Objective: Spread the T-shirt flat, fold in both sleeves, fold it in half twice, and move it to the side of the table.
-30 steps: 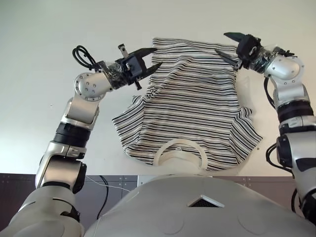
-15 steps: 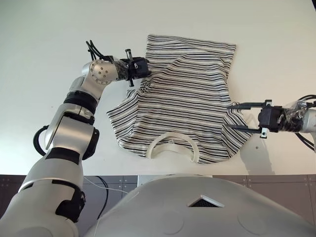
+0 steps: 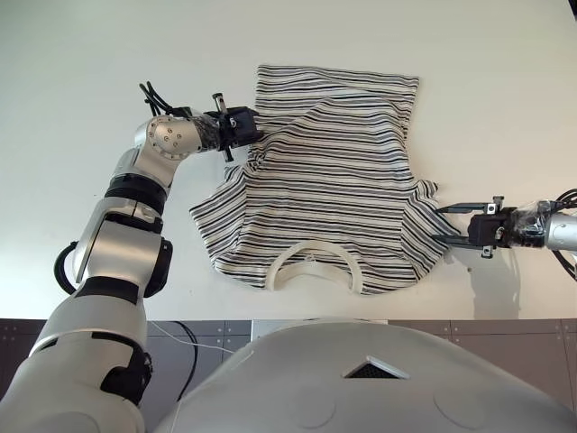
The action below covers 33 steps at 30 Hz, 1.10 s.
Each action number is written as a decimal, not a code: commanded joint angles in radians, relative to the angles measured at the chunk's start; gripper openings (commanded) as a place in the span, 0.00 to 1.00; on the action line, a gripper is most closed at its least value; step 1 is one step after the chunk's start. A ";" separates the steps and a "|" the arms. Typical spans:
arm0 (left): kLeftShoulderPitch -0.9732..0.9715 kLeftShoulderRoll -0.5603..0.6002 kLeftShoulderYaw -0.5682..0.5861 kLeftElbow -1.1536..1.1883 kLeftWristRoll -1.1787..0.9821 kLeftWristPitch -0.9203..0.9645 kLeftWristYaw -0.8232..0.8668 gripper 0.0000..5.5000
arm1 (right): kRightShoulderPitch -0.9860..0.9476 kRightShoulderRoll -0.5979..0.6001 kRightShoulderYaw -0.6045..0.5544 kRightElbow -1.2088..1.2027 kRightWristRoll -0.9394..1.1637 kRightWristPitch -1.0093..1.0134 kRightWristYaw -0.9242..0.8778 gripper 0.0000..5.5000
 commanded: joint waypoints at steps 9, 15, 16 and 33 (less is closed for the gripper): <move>0.025 -0.023 0.173 -0.154 -0.222 0.024 -0.159 0.31 | -0.068 -0.031 0.010 0.017 0.129 0.065 0.104 0.43; 0.284 0.135 0.349 -0.651 -0.401 0.304 -0.200 0.31 | -0.040 -0.030 -0.154 -0.179 0.337 0.304 0.045 0.43; 0.370 0.159 0.384 -0.767 -0.437 0.384 -0.193 0.31 | -0.036 -0.016 -0.205 -0.182 0.361 0.336 0.003 0.43; 1.284 0.100 0.853 -1.589 -0.908 1.287 -0.011 0.31 | 0.221 0.162 -0.503 -0.179 0.358 0.428 -0.300 0.43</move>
